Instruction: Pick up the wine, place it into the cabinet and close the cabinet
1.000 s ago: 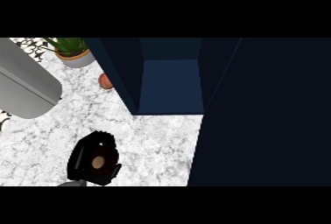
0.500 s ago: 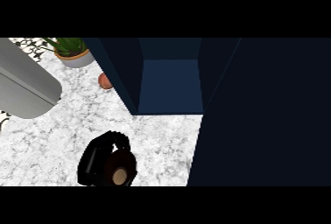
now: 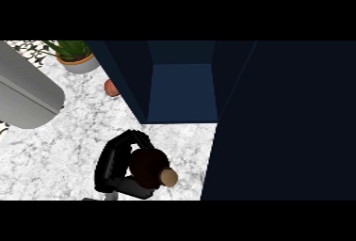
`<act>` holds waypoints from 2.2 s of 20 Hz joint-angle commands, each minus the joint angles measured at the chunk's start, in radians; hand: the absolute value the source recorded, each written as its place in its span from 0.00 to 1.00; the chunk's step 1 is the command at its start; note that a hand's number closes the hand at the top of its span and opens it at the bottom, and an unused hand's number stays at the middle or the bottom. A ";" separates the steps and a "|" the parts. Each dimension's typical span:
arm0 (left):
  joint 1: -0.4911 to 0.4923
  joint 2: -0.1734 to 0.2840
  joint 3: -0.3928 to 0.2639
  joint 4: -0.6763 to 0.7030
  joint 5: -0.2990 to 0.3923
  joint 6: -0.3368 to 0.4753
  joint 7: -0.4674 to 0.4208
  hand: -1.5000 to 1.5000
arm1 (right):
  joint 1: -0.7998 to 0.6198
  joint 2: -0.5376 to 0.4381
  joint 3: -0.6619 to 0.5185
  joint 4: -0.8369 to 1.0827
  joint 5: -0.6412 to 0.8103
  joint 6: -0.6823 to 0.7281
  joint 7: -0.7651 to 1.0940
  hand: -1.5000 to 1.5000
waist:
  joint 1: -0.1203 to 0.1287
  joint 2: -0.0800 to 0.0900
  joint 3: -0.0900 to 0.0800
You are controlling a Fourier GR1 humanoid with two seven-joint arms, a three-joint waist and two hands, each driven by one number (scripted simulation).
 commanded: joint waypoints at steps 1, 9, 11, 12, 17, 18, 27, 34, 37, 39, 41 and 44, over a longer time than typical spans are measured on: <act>-0.105 -0.001 -0.041 0.102 0.014 0.126 -0.017 1.00 | 0.067 -0.025 0.001 -0.189 0.017 0.016 0.035 0.00 | -0.004 0.004 0.000; -0.211 -0.001 -0.027 0.132 -0.056 0.213 0.048 1.00 | 0.125 -0.031 0.049 -0.199 0.048 -0.007 -0.001 0.00 | -0.005 0.001 0.000; -0.257 0.000 -0.010 0.178 -0.044 0.207 0.058 1.00 | 0.141 -0.067 0.005 -0.230 -0.004 0.018 -0.014 0.00 | -0.008 0.002 0.000; -0.291 0.000 -0.009 0.228 -0.030 0.208 0.029 1.00 | 0.092 -0.033 0.010 -0.194 0.003 0.010 0.011 0.00 | -0.004 0.004 -0.001; -0.427 0.003 0.084 0.320 -0.027 0.158 0.084 1.00 | 0.151 -0.055 0.013 -0.192 -0.023 0.026 -0.073 0.00 | -0.008 0.004 0.000; -0.439 0.000 0.009 0.390 -0.008 0.222 0.023 1.00 | 0.073 -0.057 -0.069 -0.191 -0.070 0.037 0.004 0.00 | -0.007 0.008 -0.001; -0.589 -0.001 -0.004 0.533 0.111 0.247 0.018 1.00 | 0.177 -0.045 0.032 -0.196 0.003 0.013 -0.079 0.00 | -0.021 0.004 -0.001; -0.746 -0.001 0.025 0.731 0.203 0.263 -0.036 1.00 | 0.202 -0.058 -0.021 -0.178 -0.099 0.054 -0.146 0.00 | -0.031 0.009 0.000; -0.789 -0.001 -0.020 0.798 0.247 0.298 -0.054 1.00 | 0.152 -0.026 0.021 -0.173 -0.044 0.043 -0.111 0.00 | -0.035 0.010 -0.001; -0.829 -0.001 0.004 0.888 0.240 0.306 -0.091 1.00 | 0.188 -0.059 -0.015 -0.189 -0.077 0.054 -0.131 0.00 | -0.046 0.013 -0.001; -0.867 -0.001 -0.015 0.941 0.238 0.303 -0.079 1.00 | 0.157 -0.048 0.006 -0.195 -0.078 0.063 -0.123 0.00 | -0.057 0.016 -0.001; -0.939 -0.001 0.027 1.045 0.189 0.315 -0.060 1.00 | 0.178 -0.050 0.007 -0.192 -0.081 0.062 -0.147 0.00 | -0.049 0.017 -0.001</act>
